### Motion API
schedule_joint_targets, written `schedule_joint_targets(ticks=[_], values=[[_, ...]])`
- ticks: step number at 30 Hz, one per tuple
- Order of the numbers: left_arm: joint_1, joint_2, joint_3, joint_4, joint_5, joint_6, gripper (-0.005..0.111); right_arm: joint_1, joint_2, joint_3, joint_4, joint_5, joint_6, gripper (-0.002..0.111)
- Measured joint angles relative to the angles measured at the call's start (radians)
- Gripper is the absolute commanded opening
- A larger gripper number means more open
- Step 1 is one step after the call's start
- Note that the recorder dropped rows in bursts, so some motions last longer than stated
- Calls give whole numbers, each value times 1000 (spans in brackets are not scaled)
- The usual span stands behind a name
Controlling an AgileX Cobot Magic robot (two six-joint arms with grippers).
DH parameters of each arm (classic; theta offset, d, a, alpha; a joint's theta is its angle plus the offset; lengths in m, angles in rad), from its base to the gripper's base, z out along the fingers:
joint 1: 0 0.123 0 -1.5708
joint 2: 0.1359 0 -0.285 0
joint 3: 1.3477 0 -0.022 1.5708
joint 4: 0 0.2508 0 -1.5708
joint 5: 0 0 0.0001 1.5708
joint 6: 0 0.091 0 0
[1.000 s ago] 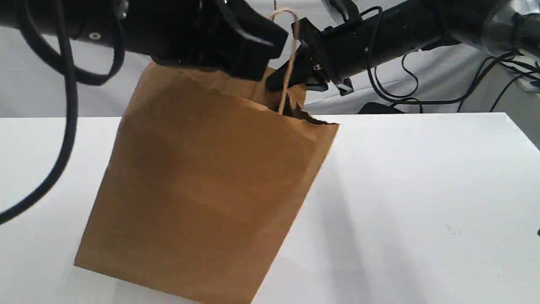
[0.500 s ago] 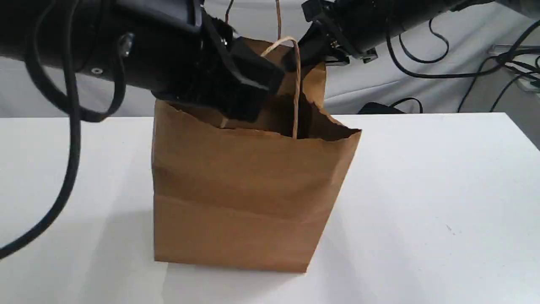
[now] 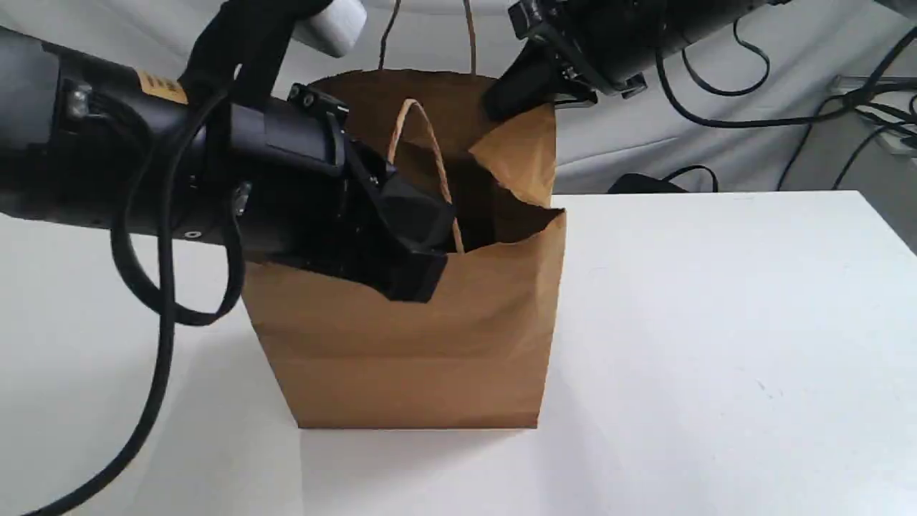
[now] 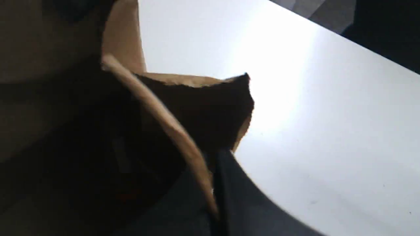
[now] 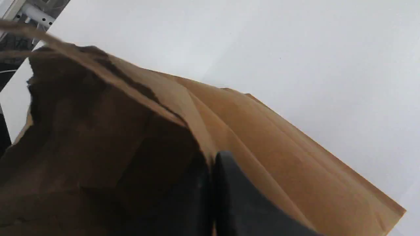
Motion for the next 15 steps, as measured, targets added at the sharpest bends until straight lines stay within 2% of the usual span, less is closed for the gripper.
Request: schedule_joint_targets(ticks=[2,4,9,11,15], values=[[0,0,0,-4,-18,0,6,0,2,0,-7,0,0,0],[0,0,0,-6,-37,0,16,0,4,0,-12,0,2,0],[0,0,0,-6,-97,0,48,0,8,0,-17,0,4,0],[0,0,0,-6,-128,-9,53,0,8,0,-19,0,4,0],[0,0,0,-6,-180,-21,54,0,8,0,-19,0,4,0]])
